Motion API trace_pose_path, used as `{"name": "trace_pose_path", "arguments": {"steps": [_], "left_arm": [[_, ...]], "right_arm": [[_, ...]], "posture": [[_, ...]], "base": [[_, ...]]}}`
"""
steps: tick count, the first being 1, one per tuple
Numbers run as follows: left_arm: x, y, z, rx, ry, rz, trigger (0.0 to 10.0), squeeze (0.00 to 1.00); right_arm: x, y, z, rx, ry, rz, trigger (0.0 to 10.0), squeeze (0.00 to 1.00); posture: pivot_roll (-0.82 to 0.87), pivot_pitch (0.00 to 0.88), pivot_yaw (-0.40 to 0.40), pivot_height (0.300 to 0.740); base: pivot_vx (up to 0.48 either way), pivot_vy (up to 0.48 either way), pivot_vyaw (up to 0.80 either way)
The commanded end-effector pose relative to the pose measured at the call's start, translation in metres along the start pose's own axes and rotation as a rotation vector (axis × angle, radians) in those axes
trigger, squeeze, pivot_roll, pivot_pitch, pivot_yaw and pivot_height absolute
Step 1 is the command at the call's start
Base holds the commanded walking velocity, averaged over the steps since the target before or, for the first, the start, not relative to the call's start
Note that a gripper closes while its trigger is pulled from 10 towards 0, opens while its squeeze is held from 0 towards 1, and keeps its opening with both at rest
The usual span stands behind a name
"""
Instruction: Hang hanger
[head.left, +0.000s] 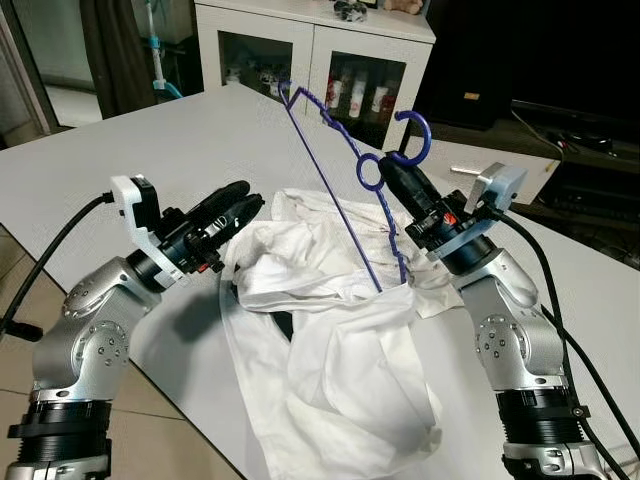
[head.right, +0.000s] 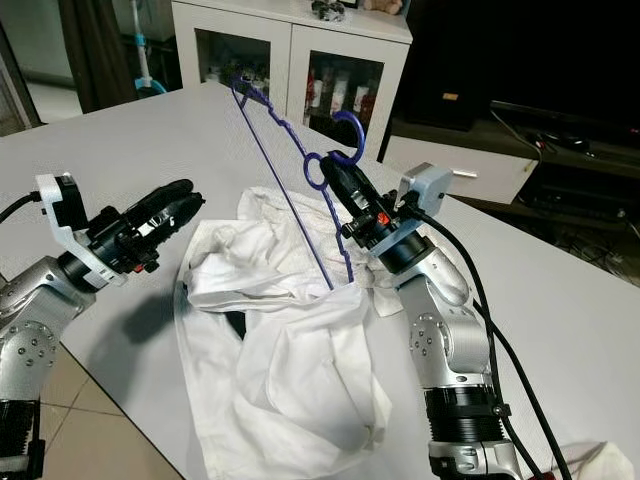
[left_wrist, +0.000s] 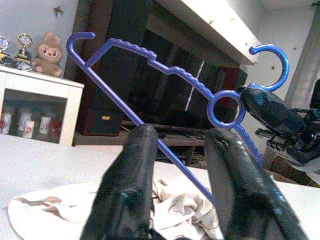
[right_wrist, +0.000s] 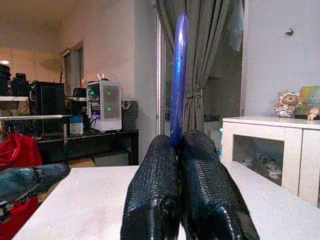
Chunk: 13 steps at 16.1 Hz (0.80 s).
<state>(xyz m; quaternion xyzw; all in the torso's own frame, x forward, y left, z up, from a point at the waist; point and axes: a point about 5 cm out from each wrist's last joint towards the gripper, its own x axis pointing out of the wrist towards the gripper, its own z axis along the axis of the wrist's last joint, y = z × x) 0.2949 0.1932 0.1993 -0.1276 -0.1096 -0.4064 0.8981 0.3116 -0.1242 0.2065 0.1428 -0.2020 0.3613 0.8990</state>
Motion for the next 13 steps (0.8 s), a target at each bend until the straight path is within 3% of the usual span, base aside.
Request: {"name": "trace_pose_path", "arguments": {"steps": [1, 2, 3, 4, 7, 8, 10, 13], "left_arm": [[0.005, -0.001, -0.003, -0.013, 0.005, -0.004, 0.0, 0.0], [0.006, 0.001, -0.004, -0.008, 0.009, 0.017, 0.0, 0.0], [0.006, 0.003, -0.005, -0.004, 0.013, 0.041, 9.0, 0.0], [0.007, 0.004, -0.005, -0.002, 0.012, 0.056, 10.0, 0.0], [0.01, 0.015, -0.004, -0.035, -0.008, 0.123, 10.0, 0.0], [0.012, 0.014, -0.005, -0.046, -0.002, 0.114, 10.0, 1.0], [0.015, 0.005, -0.006, -0.122, -0.025, 0.025, 10.0, 1.0], [0.018, 0.002, -0.011, -0.189, -0.024, -0.005, 10.0, 1.0]], "right_arm": [[-0.004, 0.001, 0.002, -0.002, -0.002, 0.008, 0.0, 0.0], [-0.004, 0.002, 0.002, 0.001, -0.003, 0.015, 0.0, 0.0], [-0.004, 0.003, 0.003, 0.004, -0.006, 0.023, 0.0, 0.0], [-0.004, 0.005, 0.003, 0.008, -0.008, 0.035, 0.0, 0.0], [-0.008, 0.02, 0.005, 0.04, -0.015, 0.167, 0.0, 0.0], [-0.008, 0.023, 0.007, 0.046, -0.021, 0.191, 0.0, 0.0], [-0.008, 0.026, 0.009, 0.065, -0.038, 0.215, 0.0, 0.0], [-0.01, 0.031, 0.01, 0.088, -0.047, 0.244, 0.0, 0.0]], "posture": [[0.1, 0.0, -0.108, 0.74], [0.1, 0.0, -0.107, 0.74], [0.11, 0.0, -0.107, 0.74], [0.11, 0.0, -0.107, 0.74], [0.11, 0.0, -0.106, 0.74], [0.11, 0.0, -0.104, 0.74], [0.11, 0.0, -0.102, 0.74], [0.1, 0.0, -0.101, 0.74]], "base": [[0.0, 0.0, 0.0], [0.0, 0.0, 0.0], [0.0, 0.0, 0.0], [0.0, 0.0, 0.0], [0.0, 0.0, 0.0], [0.0, 0.0, 0.0], [0.0, 0.0, 0.0], [0.0, 0.0, 0.0]]}}
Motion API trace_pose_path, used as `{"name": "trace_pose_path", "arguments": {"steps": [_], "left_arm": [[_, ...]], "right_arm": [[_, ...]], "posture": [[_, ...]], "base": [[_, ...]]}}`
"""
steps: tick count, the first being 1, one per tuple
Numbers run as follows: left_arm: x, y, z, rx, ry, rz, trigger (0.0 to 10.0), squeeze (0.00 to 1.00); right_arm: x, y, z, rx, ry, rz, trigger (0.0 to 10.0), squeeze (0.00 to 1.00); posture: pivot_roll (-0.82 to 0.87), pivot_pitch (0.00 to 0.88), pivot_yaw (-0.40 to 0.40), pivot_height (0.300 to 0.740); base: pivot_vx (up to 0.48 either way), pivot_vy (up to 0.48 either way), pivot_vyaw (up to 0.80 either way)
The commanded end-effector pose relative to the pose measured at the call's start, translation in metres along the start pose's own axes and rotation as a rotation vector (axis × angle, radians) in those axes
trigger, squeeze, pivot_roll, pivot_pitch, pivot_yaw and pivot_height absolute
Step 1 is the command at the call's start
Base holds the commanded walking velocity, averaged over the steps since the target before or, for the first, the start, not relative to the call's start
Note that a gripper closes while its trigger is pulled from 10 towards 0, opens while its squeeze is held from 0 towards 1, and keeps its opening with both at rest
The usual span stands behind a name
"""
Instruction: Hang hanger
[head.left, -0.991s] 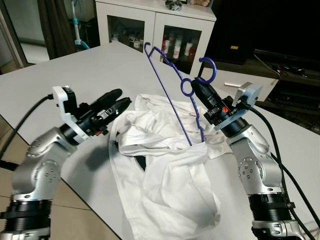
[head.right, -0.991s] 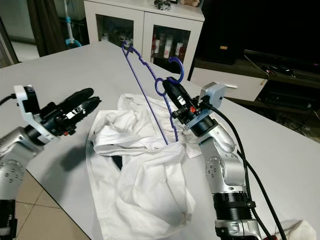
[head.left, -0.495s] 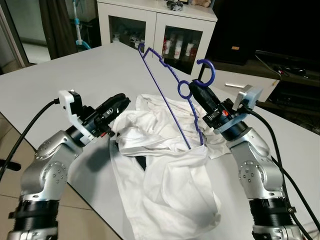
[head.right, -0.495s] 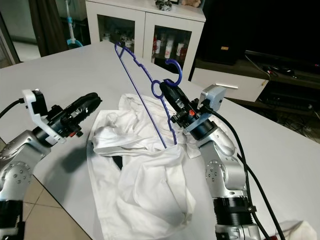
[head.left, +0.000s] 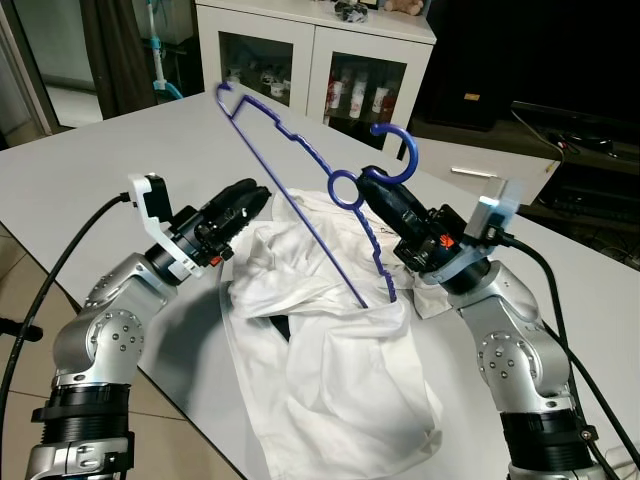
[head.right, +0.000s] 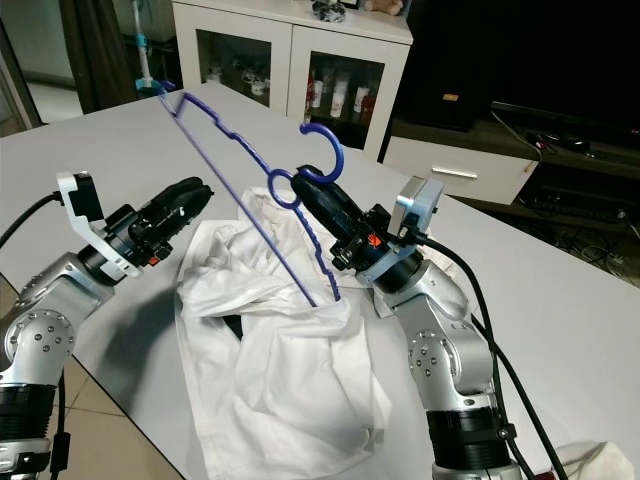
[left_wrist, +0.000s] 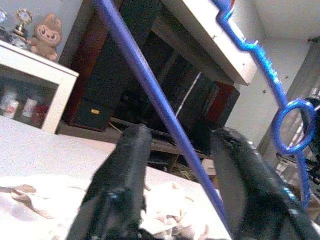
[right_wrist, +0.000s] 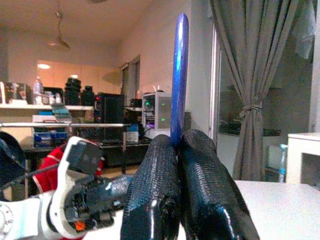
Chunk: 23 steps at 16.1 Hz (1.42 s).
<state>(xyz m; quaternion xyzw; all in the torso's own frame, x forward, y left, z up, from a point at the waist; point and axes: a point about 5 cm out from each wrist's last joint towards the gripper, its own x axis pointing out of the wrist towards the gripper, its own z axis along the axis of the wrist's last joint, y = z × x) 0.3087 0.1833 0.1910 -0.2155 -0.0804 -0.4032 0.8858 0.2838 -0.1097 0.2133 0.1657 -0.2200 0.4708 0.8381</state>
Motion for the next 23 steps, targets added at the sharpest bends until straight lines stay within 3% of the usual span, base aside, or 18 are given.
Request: {"name": "trace_pose_path", "arguments": {"steps": [1, 3, 4, 5, 9, 13, 14, 15, 16, 17, 18, 23], "left_arm": [[0.004, -0.003, -0.002, -0.01, 0.008, -0.024, 10.0, 1.0], [0.005, 0.0, -0.003, -0.015, 0.011, -0.005, 10.0, 1.0], [0.005, 0.001, -0.002, -0.043, -0.006, -0.006, 10.0, 0.0], [0.005, 0.001, 0.002, -0.086, -0.031, -0.028, 10.0, 0.0], [0.005, -0.005, -0.003, -0.066, 0.014, -0.085, 10.0, 0.0], [0.005, -0.008, -0.005, -0.071, 0.026, -0.113, 10.0, 0.0], [0.004, -0.009, -0.004, -0.079, 0.013, -0.135, 5.9, 0.0], [0.004, -0.009, -0.004, -0.084, 0.002, -0.142, 0.0, 0.0], [0.002, -0.01, -0.004, -0.092, -0.004, -0.155, 0.0, 0.0], [0.001, -0.013, -0.005, -0.099, -0.014, -0.174, 0.0, 0.0], [0.0, -0.015, -0.005, -0.105, -0.023, -0.188, 0.0, 0.0], [-0.003, -0.017, -0.005, -0.117, -0.053, -0.216, 0.0, 0.0]], "right_arm": [[-0.003, 0.002, 0.003, 0.003, -0.005, 0.014, 0.0, 0.0], [-0.005, 0.005, 0.005, 0.019, -0.005, 0.039, 0.0, 0.0], [-0.006, 0.008, 0.005, 0.035, -0.003, 0.064, 0.0, 0.0], [-0.008, 0.014, 0.005, 0.064, 0.012, 0.116, 0.0, 0.0], [-0.012, 0.025, 0.002, 0.134, 0.054, 0.218, 0.0, 0.0], [-0.014, 0.026, 0.001, 0.149, 0.071, 0.234, 0.0, 0.0], [-0.013, 0.025, 0.001, 0.157, 0.071, 0.229, 0.0, 0.0], [-0.013, 0.023, 0.001, 0.161, 0.072, 0.219, 0.0, 0.0], [-0.013, 0.021, 0.001, 0.167, 0.07, 0.201, 0.0, 0.0], [-0.012, 0.016, 0.003, 0.188, 0.057, 0.157, 2.9, 0.0], [-0.013, 0.011, 0.006, 0.209, 0.033, 0.127, 8.8, 0.0], [-0.013, 0.003, 0.008, 0.227, 0.02, 0.086, 10.0, 0.0]], "posture": [[0.1, 0.0, -0.101, 0.74], [0.1, 0.0, -0.103, 0.74], [0.09, 0.0, -0.104, 0.74], [0.09, 0.0, -0.106, 0.74], [0.09, 0.0, -0.11, 0.74], [0.09, 0.0, -0.11, 0.74], [0.1, 0.0, -0.109, 0.74], [0.1, 0.0, -0.109, 0.74], [0.1, 0.0, -0.109, 0.74], [0.1, 0.0, -0.109, 0.74], [0.1, 0.0, -0.11, 0.74], [0.1, 0.0, -0.114, 0.74]], "base": [[0.0, 0.0, 0.0], [0.0, 0.0, 0.0], [0.0, 0.0, 0.0], [0.0, 0.0, 0.0], [0.0, 0.0, 0.0], [0.0, 0.0, 0.0], [0.0, 0.0, 0.0], [0.0, 0.0, 0.0], [0.0, 0.0, 0.0], [0.0, 0.0, 0.0], [0.0, 0.0, 0.0], [0.0, 0.0, 0.0]]}}
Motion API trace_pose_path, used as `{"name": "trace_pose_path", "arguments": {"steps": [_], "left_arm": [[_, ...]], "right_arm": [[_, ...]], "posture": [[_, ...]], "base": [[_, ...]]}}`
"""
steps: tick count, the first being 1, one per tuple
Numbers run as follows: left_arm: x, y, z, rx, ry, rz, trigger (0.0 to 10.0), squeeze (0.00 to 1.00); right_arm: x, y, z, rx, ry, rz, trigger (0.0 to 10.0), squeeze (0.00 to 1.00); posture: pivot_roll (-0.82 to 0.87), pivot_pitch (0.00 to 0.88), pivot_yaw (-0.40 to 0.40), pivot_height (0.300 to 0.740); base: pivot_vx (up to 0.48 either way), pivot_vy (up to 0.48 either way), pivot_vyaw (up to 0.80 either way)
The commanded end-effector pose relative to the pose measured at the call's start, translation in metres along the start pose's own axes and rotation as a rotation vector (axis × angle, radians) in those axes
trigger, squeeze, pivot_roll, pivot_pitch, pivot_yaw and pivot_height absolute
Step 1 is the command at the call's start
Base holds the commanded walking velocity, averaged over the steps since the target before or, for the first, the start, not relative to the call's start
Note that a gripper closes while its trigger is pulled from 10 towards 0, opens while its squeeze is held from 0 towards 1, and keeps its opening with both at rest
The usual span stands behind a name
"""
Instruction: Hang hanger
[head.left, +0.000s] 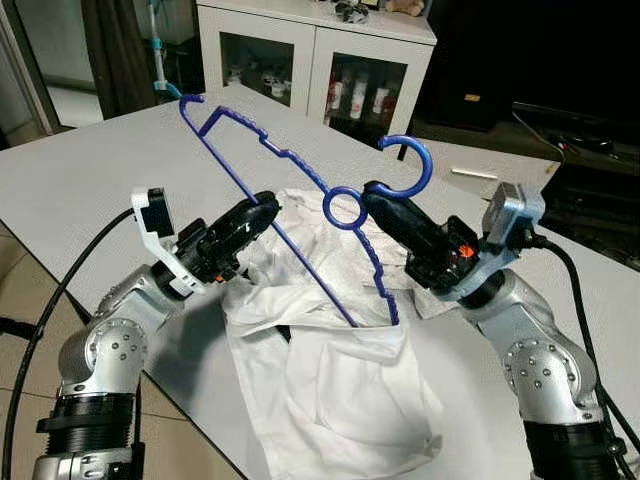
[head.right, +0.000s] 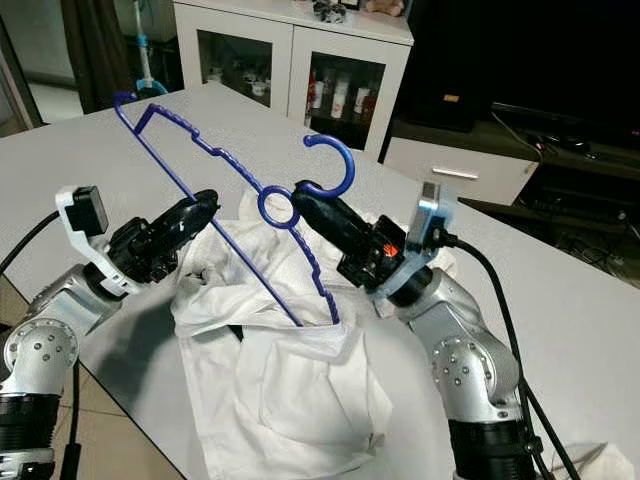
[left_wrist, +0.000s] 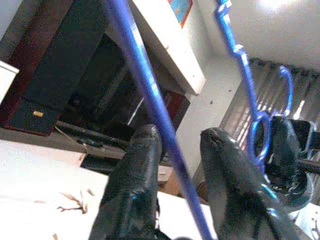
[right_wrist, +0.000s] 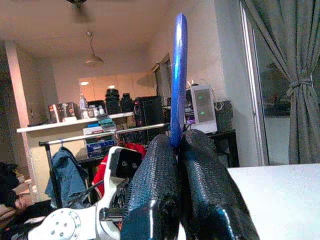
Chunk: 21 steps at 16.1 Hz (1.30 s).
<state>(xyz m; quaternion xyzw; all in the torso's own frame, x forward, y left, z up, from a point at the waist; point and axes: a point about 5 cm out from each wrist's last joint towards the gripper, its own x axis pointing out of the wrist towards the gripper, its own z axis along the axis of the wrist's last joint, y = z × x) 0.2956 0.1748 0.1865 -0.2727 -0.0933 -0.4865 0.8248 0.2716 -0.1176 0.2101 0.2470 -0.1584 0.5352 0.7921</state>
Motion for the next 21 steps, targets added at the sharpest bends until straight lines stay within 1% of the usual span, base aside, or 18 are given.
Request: {"name": "trace_pose_path", "arguments": {"steps": [1, 11, 14, 15, 16, 18, 19, 20, 21], "left_arm": [[0.002, -0.004, 0.002, 0.014, -0.011, -0.026, 0.0, 0.0], [0.002, -0.004, 0.001, 0.022, -0.033, -0.039, 0.0, 0.0], [0.002, -0.004, 0.002, 0.025, -0.043, -0.037, 0.0, 0.0], [0.003, -0.003, 0.002, 0.027, -0.053, -0.032, 0.0, 0.0], [0.004, -0.003, 0.002, 0.028, -0.059, -0.029, 0.0, 0.0], [0.005, -0.002, 0.001, 0.027, -0.08, -0.015, 0.0, 0.0], [0.007, -0.001, 0.001, 0.026, -0.1, -0.003, 0.0, 0.0], [0.008, 0.001, 0.001, 0.024, -0.126, 0.014, 0.0, 0.0], [0.008, 0.002, 0.001, 0.026, -0.134, 0.022, 0.0, 0.0]], "right_arm": [[-0.001, -0.001, 0.005, -0.001, -0.006, -0.007, 10.0, 0.0], [-0.001, 0.0, 0.003, 0.007, 0.03, 0.001, 10.0, 0.0], [-0.002, 0.0, -0.003, 0.017, 0.079, -0.004, 10.0, 0.0], [-0.004, -0.001, -0.005, 0.033, 0.1, -0.009, 10.0, 1.0], [-0.004, -0.001, -0.007, 0.034, 0.114, -0.01, 10.0, 1.0], [-0.006, -0.003, -0.013, -0.03, 0.195, -0.033, 10.0, 1.0], [-0.008, -0.005, -0.017, -0.076, 0.254, -0.057, 10.0, 0.0], [-0.012, -0.008, -0.022, -0.099, 0.323, -0.08, 10.0, 0.0], [-0.014, -0.009, -0.021, -0.103, 0.329, -0.089, 10.0, 0.0]], "posture": [[0.1, 0.0, -0.116, 0.74], [0.09, 0.0, -0.116, 0.74], [0.09, 0.0, -0.116, 0.74], [0.09, 0.0, -0.116, 0.74], [0.09, 0.0, -0.116, 0.74], [0.09, 0.0, -0.116, 0.74], [0.09, 0.0, -0.116, 0.74], [0.09, 0.0, -0.118, 0.74], [0.08, 0.0, -0.12, 0.74]], "base": [[0.0, 0.0, 0.0], [0.0, 0.0, 0.0], [0.0, 0.0, 0.0], [0.0, 0.0, 0.0], [0.0, 0.0, 0.0], [0.0, 0.0, 0.0], [0.0, 0.0, 0.0], [0.0, 0.0, 0.0], [0.0, 0.0, 0.0]]}}
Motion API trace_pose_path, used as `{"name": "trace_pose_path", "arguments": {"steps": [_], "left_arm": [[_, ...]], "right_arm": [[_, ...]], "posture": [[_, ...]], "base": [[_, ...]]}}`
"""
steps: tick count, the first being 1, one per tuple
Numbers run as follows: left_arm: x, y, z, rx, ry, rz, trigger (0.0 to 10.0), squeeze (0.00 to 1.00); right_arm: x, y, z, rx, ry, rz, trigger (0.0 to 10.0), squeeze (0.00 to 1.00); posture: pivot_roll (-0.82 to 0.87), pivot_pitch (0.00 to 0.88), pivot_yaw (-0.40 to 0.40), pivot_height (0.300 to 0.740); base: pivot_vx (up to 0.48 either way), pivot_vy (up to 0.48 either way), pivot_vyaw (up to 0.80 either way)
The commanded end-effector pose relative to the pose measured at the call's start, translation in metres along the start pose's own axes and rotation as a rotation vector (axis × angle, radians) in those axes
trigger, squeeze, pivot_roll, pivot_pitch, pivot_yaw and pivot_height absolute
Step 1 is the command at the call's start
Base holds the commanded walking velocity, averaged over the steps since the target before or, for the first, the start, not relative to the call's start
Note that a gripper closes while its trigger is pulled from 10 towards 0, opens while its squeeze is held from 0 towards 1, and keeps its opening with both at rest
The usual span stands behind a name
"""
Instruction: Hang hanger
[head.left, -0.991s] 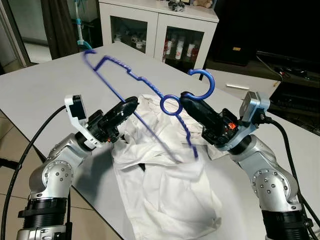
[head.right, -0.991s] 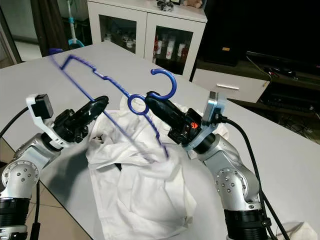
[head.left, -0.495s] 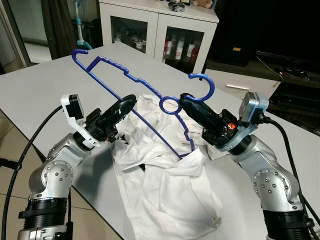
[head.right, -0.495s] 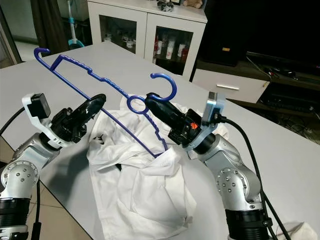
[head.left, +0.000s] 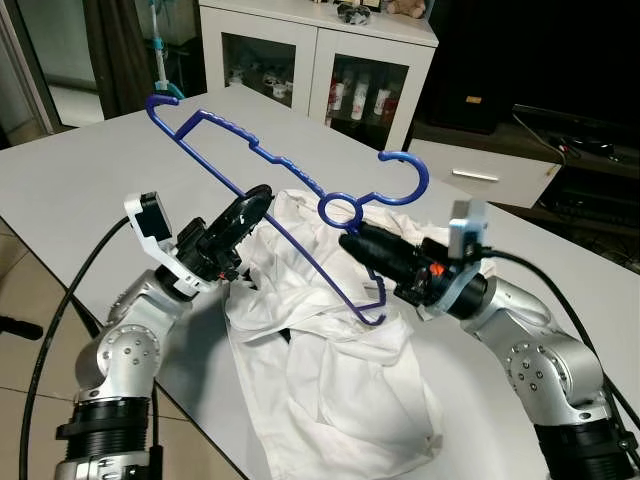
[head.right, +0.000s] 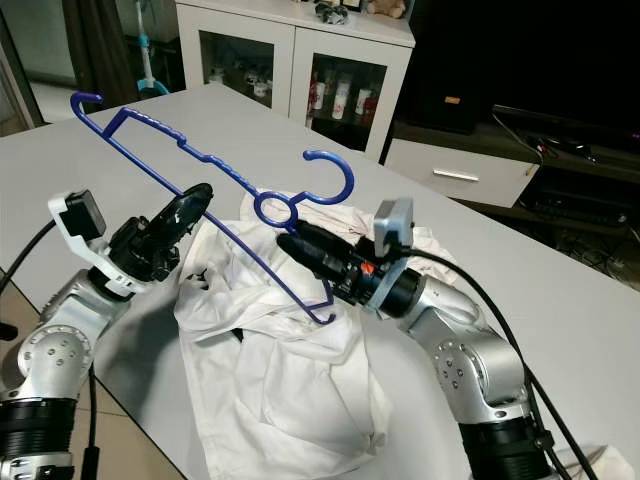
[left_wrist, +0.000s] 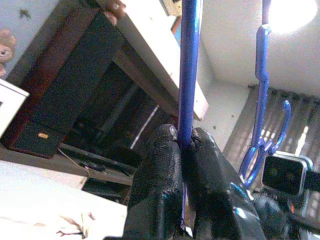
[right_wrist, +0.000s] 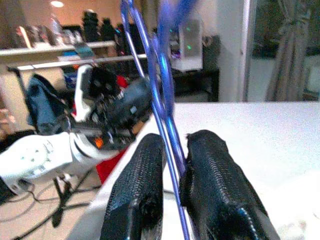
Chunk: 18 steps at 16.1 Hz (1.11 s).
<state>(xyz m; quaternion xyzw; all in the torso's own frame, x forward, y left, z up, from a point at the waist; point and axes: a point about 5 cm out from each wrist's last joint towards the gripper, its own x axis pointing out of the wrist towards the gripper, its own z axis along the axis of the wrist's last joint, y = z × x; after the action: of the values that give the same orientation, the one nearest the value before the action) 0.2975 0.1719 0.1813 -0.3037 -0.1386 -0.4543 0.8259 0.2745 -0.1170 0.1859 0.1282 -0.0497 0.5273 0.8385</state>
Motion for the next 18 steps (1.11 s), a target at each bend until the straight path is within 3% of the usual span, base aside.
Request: {"name": "trace_pose_path", "arguments": {"steps": [1, 8, 14, 16, 18], "left_arm": [[0.008, -0.001, 0.005, 0.028, -0.017, -0.009, 0.0, 0.0], [0.007, 0.008, 0.014, 0.05, -0.116, 0.074, 0.0, 0.0], [0.007, 0.013, 0.031, 0.06, -0.246, 0.129, 0.0, 0.0], [0.006, 0.013, 0.04, 0.051, -0.311, 0.145, 0.0, 0.0], [0.005, 0.013, 0.047, 0.041, -0.357, 0.144, 0.0, 0.0]], "right_arm": [[-0.004, -0.002, -0.002, -0.005, 0.019, -0.019, 10.0, 0.0], [-0.027, -0.018, 0.007, -0.175, 0.099, -0.118, 10.0, 0.0], [-0.048, -0.024, 0.007, -0.207, 0.132, -0.184, 10.0, 0.0], [-0.054, -0.016, -0.01, -0.258, 0.247, -0.156, 10.0, 0.0], [-0.063, -0.018, -0.015, -0.283, 0.299, -0.206, 10.0, 0.0]], "posture": [[0.08, 0.0, -0.12, 0.74], [0.07, 0.0, -0.125, 0.74], [0.06, 0.0, -0.121, 0.74], [0.06, 0.002, -0.118, 0.74], [0.05, 0.004, -0.117, 0.74]], "base": [[0.0, 0.0, 0.0], [0.0, 0.0, 0.0], [0.0, 0.0, 0.0], [0.0, 0.0, 0.0], [0.0, 0.0, 0.0]]}}
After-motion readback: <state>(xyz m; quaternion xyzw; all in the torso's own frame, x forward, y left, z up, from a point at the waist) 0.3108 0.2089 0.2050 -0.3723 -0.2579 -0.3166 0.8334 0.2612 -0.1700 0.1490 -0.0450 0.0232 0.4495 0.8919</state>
